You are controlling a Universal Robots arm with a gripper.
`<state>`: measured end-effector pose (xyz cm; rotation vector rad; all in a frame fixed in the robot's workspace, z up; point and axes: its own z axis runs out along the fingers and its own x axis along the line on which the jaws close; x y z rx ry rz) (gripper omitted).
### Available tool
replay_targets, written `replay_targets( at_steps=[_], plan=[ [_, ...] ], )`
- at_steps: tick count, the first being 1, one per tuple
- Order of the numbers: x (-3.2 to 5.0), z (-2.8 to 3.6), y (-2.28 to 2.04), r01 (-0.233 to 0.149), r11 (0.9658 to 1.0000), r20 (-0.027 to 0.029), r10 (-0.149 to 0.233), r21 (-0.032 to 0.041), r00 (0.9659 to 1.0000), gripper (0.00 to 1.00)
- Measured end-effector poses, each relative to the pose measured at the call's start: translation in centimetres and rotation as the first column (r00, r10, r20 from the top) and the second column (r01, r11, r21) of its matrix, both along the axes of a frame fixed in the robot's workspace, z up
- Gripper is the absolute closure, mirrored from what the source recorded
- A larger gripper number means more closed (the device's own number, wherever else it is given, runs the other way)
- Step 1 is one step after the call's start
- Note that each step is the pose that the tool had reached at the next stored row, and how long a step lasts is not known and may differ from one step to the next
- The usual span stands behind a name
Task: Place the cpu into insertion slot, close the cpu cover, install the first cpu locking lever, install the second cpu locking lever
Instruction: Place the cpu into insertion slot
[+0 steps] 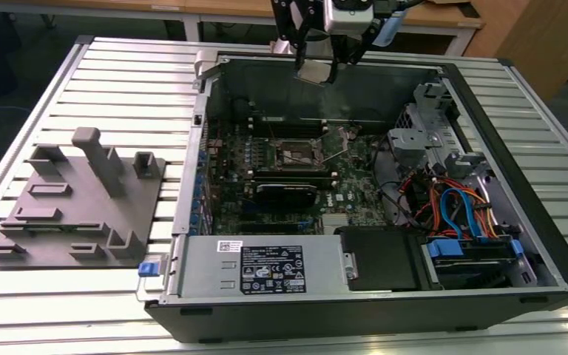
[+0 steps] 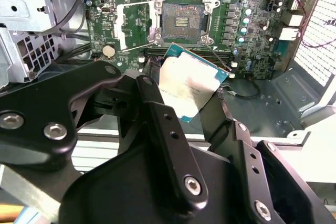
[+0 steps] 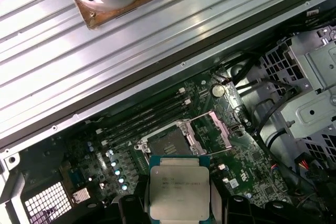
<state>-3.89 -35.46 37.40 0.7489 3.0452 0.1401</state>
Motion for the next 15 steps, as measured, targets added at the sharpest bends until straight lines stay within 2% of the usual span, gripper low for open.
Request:
replay_targets(
  at_steps=[7, 15],
  plan=[
    [0.0, 0.0, 0.0, 0.004, 1.0, 0.0, -0.004, -0.0003, 1.0, 0.46],
    [0.0, -0.01, 0.0, 0.058, 0.9983, 0.0, -0.058, -0.0004, 0.9983, 0.46]
  ],
)
